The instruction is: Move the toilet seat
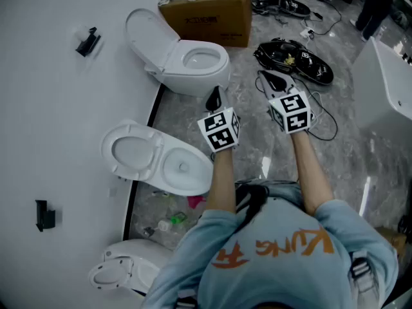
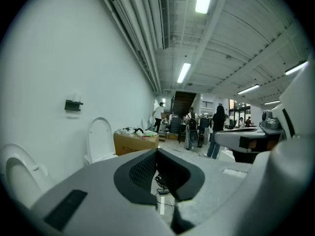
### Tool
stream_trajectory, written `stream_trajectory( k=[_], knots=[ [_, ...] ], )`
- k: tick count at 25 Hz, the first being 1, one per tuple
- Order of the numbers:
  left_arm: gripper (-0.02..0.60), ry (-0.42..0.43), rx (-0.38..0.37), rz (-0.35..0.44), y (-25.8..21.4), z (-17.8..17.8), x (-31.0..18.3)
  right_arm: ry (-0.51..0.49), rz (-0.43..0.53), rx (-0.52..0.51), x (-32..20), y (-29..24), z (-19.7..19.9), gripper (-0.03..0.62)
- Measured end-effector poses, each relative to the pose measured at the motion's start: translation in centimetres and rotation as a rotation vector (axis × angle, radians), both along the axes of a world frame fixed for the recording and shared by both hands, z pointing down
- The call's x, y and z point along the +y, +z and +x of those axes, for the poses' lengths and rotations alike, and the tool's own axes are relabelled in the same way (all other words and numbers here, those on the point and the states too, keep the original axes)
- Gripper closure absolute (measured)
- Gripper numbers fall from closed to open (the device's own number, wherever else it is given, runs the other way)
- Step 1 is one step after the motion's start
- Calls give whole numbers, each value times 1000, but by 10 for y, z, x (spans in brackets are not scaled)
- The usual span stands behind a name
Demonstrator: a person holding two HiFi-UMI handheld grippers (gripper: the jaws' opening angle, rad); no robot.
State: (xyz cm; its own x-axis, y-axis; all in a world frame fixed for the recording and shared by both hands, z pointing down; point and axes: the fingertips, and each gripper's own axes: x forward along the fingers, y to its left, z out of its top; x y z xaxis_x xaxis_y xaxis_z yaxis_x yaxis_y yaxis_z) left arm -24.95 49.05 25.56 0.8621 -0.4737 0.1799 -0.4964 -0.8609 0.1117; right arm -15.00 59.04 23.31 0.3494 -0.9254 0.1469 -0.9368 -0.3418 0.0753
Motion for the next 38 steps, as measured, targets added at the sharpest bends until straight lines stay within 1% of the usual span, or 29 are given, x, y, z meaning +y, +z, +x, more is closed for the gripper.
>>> stream_trajectory(
  k=[2,4,7,10,17,21,26,30,34,38],
  knots=[
    [580,3,-1,5,0,7,3,-6,2,6,1,0,5,597],
    [580,5,-2,6,1,12,6,4,25,-1,4,0,12,597],
    [580,11,-15,7,3,19,8,56,65,-41,9,3,28,597],
    [580,17,-24,12,4,26,4,78,51,-62,11,12,40,597],
    [580,33,-32,28,4,43,-2,75,45,-91,4,18,58,595],
    [580,25,-26,25,3,44,-11,53,42,-98,-9,19,59,595],
    [580,-15,-15,4,9,36,-42,13,27,-96,-38,28,53,595],
    [580,-37,-14,12,14,38,-73,-10,22,-73,-66,30,59,595],
    [580,-49,-9,7,20,55,-112,-16,35,-50,-101,25,79,595],
    [580,-56,-9,19,23,86,-165,2,30,-64,-149,33,116,595]
  ],
)
